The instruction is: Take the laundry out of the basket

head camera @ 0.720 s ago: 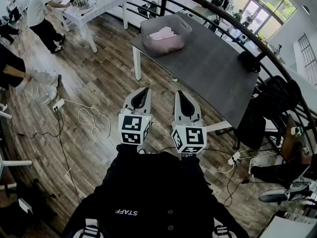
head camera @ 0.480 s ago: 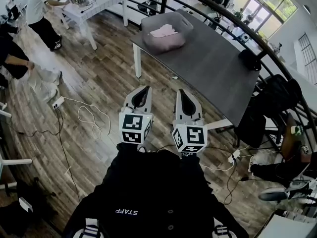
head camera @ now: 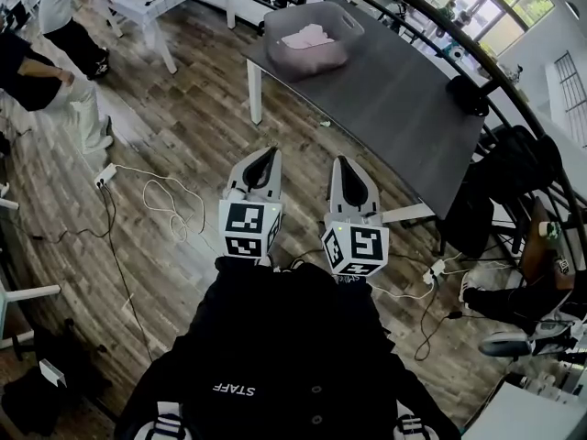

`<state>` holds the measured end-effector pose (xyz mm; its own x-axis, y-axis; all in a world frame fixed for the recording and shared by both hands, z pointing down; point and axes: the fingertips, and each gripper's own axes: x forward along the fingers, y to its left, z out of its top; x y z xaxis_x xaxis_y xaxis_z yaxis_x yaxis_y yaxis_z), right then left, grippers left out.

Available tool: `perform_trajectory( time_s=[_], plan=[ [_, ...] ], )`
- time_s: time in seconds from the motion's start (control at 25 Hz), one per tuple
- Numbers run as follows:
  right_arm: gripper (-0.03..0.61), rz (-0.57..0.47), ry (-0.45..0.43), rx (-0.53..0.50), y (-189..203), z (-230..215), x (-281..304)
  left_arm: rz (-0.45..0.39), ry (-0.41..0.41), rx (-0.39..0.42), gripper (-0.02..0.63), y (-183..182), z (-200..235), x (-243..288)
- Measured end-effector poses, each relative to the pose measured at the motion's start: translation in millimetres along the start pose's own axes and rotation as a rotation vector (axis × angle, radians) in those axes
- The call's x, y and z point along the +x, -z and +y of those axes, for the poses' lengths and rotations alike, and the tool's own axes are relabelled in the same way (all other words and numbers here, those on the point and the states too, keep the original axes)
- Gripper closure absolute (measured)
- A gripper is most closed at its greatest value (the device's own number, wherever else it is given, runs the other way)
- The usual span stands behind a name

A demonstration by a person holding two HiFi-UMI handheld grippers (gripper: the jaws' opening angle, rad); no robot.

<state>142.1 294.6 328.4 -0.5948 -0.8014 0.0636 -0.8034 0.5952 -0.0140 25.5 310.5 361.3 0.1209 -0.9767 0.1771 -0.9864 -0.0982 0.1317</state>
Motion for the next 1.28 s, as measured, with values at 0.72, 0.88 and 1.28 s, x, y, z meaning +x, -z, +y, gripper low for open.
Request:
perform_trajectory(
  time_s=[0.72, 0.88, 1.28],
  plan=[
    [0.564, 0.108, 0.062, 0.014, 47, 27, 23, 0.086, 0.009, -0.049, 0.617, 45, 69, -10],
    [0.564, 0.1, 0.05, 0.002, 43, 36, 33, 0.084, -0.008, -0.06, 0.617, 45, 85, -8],
    [0.563, 0.094, 0.032, 0.028, 50, 28, 60, 0.101, -0.036, -0.052, 0.617, 50, 99, 9]
  ],
)
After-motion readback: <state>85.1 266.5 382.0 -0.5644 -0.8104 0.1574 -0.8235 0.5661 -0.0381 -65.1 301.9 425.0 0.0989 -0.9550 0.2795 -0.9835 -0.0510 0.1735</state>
